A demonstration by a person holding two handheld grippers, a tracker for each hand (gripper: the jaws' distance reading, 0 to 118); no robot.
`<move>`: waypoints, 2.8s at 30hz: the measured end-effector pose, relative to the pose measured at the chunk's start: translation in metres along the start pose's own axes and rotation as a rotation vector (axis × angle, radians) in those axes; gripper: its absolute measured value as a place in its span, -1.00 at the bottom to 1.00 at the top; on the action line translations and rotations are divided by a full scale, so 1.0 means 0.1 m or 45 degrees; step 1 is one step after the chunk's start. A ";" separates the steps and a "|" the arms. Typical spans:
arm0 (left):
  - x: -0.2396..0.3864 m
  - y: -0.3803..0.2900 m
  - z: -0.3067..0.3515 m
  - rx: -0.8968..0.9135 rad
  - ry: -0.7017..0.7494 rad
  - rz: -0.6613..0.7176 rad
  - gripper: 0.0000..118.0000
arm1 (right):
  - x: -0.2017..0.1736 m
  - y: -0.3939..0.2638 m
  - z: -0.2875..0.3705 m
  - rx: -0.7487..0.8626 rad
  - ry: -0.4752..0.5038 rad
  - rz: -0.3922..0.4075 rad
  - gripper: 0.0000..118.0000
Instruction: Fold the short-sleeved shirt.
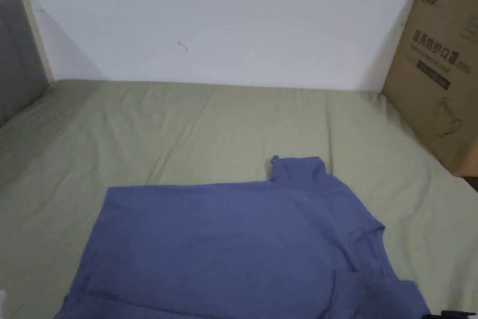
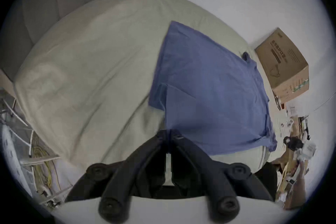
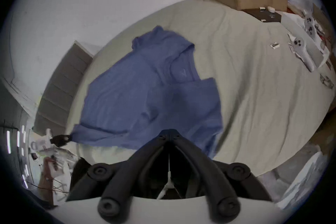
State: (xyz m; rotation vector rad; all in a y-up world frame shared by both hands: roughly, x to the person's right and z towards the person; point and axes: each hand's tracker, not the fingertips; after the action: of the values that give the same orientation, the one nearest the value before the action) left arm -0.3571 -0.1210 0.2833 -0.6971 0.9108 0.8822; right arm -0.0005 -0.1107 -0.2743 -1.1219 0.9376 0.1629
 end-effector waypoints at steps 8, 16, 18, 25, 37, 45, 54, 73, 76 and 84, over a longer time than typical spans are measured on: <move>0.29 -0.13 0.41 0.032 0.003 -0.093 -0.94 | 0.28 -0.01 -0.43 -0.256 -0.131 -0.024 0.85; -0.02 -0.14 0.25 -0.059 0.052 -0.085 -0.94 | 0.28 -0.09 -0.49 -0.297 -0.188 0.125 -0.07; 0.03 -0.22 0.29 -0.077 0.045 -0.062 -0.94 | 0.28 -0.08 -0.42 -0.284 -0.148 0.122 -0.79; 0.06 -0.36 0.40 -0.089 0.056 -0.048 -0.94 | 0.21 -0.19 -0.08 -0.245 -0.116 0.196 -0.90; -0.16 0.16 0.48 0.064 -0.101 0.074 -0.94 | -0.01 0.24 0.38 -0.007 0.032 0.087 -0.91; 0.16 1.35 -0.51 0.036 -0.066 0.053 -0.94 | -0.24 1.34 -0.51 -0.032 -0.037 -0.004 -0.91; 0.14 1.53 -1.08 -0.039 -0.099 0.065 -0.18 | -0.28 1.67 -1.25 -0.041 -0.116 -0.031 0.31; 0.24 0.67 -0.12 0.073 0.016 -0.144 -1.00 | -0.50 0.57 0.10 0.241 0.205 -0.109 -1.00; 0.14 0.69 -0.40 0.062 0.031 -0.118 -0.74 | -0.48 0.54 0.08 0.218 0.219 -0.096 -1.00; -0.15 0.75 -1.49 -0.188 0.166 -0.183 0.88 | -0.36 0.48 -0.03 0.121 0.268 -0.146 -1.00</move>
State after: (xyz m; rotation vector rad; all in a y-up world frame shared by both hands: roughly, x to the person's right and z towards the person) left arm -0.4820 -0.2125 0.2188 -0.9449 0.9051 0.7875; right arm -0.0505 -0.0792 -0.2824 -1.1154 1.0532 -0.0943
